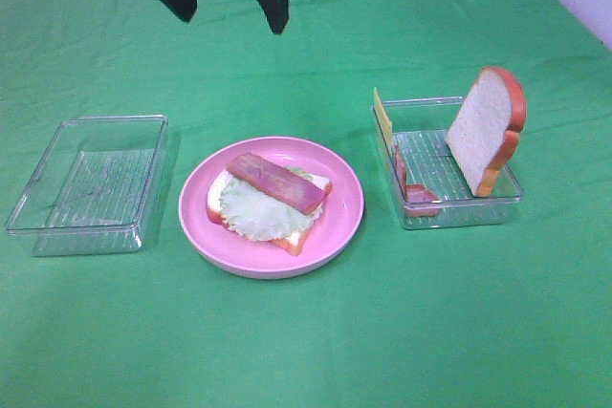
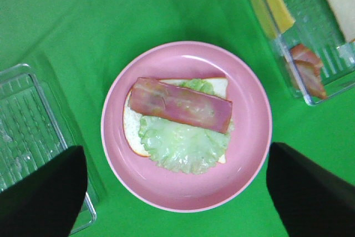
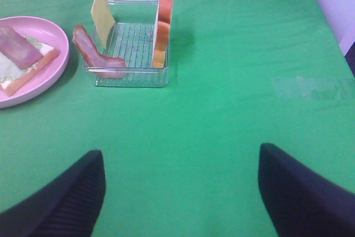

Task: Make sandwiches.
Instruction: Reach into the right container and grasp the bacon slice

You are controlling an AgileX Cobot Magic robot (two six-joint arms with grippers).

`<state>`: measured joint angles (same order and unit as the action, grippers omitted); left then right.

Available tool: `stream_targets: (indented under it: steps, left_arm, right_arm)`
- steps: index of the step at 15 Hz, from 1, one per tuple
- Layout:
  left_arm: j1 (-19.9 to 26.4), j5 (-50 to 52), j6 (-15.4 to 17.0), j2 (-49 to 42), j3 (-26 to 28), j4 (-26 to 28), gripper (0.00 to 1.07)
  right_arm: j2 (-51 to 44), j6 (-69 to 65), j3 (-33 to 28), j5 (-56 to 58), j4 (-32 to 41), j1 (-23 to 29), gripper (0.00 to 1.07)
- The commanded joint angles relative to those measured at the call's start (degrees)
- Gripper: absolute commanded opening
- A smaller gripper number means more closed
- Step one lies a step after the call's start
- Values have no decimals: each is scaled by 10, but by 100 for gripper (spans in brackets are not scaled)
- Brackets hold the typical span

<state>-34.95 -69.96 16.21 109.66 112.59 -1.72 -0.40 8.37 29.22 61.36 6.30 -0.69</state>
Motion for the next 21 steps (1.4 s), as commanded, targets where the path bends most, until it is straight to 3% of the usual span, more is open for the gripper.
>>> stream_targets:
  steps: [1,3,5,8,11,12,13,16,21]
  left_arm:
    - [-1,-37,2,-58,-2,-3,83]
    - [-1,-37,-11,-116,-2,-5,83]
    - [-1,-37,-53,-174,-2,-2,78]
    - [-1,-37,-64,-233,-38,1,73]
    - [-1,-37,-64,-286,-129,2,73]
    - [-1,-36,-61,-310,-180,2,73]
    - [-1,-36,-58,-354,-282,2,73]
    - [-1,-36,-57,-418,-426,2,73]
    - [-1,-36,-55,-533,-586,8,73]
  right_arm:
    - [-7,7,-2,-5,0,-2,73]
    - [-7,7,-2,-5,0,-2,73]
    - [-7,7,-2,-5,0,-2,73]
    - [-7,7,-2,-5,0,-2,73]
    - [-7,7,-2,-5,0,-2,73]
    - [-7,7,-2,-5,0,-2,73]
    - [-7,7,-2,-5,0,-2,73]
    - [-7,7,-2,-5,0,-2,73]
    - [-7,7,-2,-5,0,-2,73]
